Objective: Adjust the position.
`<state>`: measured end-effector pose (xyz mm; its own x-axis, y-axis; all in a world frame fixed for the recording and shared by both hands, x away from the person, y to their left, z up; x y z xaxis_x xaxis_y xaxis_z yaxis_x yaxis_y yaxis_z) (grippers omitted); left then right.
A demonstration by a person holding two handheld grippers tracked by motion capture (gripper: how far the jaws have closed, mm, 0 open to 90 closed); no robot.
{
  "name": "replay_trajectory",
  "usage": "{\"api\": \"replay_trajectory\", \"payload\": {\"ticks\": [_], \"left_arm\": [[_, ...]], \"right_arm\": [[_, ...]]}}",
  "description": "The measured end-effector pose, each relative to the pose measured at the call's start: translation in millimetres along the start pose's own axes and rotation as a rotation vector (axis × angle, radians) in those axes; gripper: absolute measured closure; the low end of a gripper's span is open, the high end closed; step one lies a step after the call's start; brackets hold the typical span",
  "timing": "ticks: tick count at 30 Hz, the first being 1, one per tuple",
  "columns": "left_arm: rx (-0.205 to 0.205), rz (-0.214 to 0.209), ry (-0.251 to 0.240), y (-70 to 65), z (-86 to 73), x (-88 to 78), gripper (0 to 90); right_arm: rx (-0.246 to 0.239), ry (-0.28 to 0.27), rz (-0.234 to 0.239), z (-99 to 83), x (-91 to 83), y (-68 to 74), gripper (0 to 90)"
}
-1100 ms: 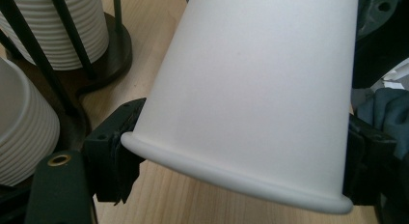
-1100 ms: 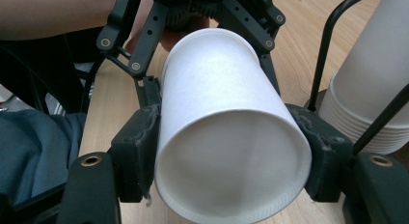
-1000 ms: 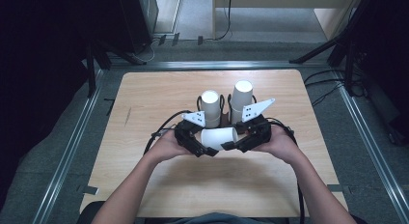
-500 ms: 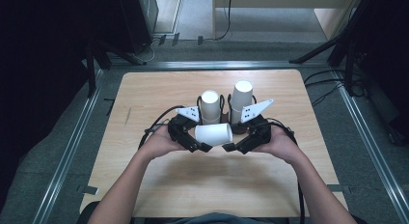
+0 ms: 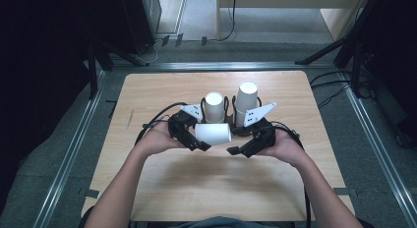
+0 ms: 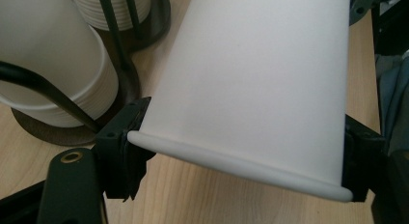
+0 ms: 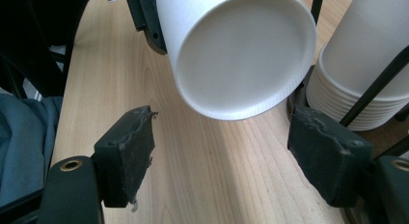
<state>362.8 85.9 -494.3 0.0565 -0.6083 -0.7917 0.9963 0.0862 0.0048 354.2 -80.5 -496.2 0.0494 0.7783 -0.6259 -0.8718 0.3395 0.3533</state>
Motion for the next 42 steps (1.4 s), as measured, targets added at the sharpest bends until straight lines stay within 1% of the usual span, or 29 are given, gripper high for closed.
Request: {"api": "replay_trajectory", "payload": {"ticks": [3,4,9,12,14,15,17,20,23,26,29,31,33,36,41,42], "left_arm": [[0.01,-0.006,0.039,0.7,-0.9,1.8,22.6],[0.011,-0.009,0.059,1.1,-0.9,2.5,22.6],[0.035,-0.021,0.118,2.0,1.8,4.0,22.6],[0.04,-0.028,0.148,1.6,2.6,6.1,22.6],[0.06,-0.015,0.183,1.7,1.8,7.5,22.6],[0.061,-0.02,0.19,0.9,1.8,7.8,22.6],[0.066,-0.034,0.176,-0.9,3.8,9.0,22.6],[0.073,-0.035,0.202,-1.9,3.2,14.1,22.7],[0.076,-0.055,0.232,-4.1,1.6,20.3,22.7],[0.071,-0.074,0.241,-5.6,0.6,25.1,22.7],[0.064,-0.087,0.254,-7.6,-0.2,29.4,22.6],[0.062,-0.094,0.253,-9.1,0.3,31.7,22.6],[0.062,-0.096,0.255,-9.8,1.3,33.0,22.6],[0.067,-0.098,0.245,-11.4,4.8,33.6,22.6],[0.07,-0.097,0.239,-12.8,7.3,34.1,22.1],[0.069,-0.103,0.236,-13.4,7.6,34.2,22.1]], "right_arm": [[-0.002,0.002,-0.007,-0.4,0.8,-0.7,24.7],[-0.002,0.003,-0.007,-0.5,1.2,-0.7,24.7],[-0.012,-0.001,-0.016,0.0,2.7,-0.8,24.7],[-0.011,-0.001,-0.017,0.1,3.4,-0.8,24.7],[-0.013,-0.003,-0.018,0.3,3.8,-1.0,24.7],[-0.013,-0.003,-0.018,0.3,4.0,-1.1,24.7],[-0.014,-0.006,-0.02,0.4,4.0,-1.5,24.7],[-0.017,-0.006,-0.022,0.2,4.9,-1.9,24.7],[-0.021,0.002,-0.021,-0.7,7.4,-0.9,24.7],[-0.032,0.012,-0.021,-1.5,10.3,0.2,24.7],[-0.03,0.015,-0.019,-1.8,12.7,0.7,24.7],[-0.027,0.019,-0.017,-2.4,14.1,0.9,24.8],[-0.035,0.024,-0.014,-3.0,15.7,0.9,25.2],[-0.041,0.031,-0.008,-4.1,18.2,1.3,26.0],[-0.052,0.055,0.004,-6.7,24.7,4.2,27.9],[-0.057,0.062,0.007,-7.5,25.9,5.1,29.2]]}}
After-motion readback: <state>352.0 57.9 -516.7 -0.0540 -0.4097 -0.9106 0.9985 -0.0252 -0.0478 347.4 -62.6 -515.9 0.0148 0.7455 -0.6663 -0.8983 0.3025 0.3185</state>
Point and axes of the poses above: each handheld gripper's, and its own axes: x roughly forward along the jaws, z roughly out of its top, y roughly to its left, the point moved 7 cm from there along x, roughly forward along the jaws, and after that the axes turned 15 degrees about x, right-handed, at the moved point
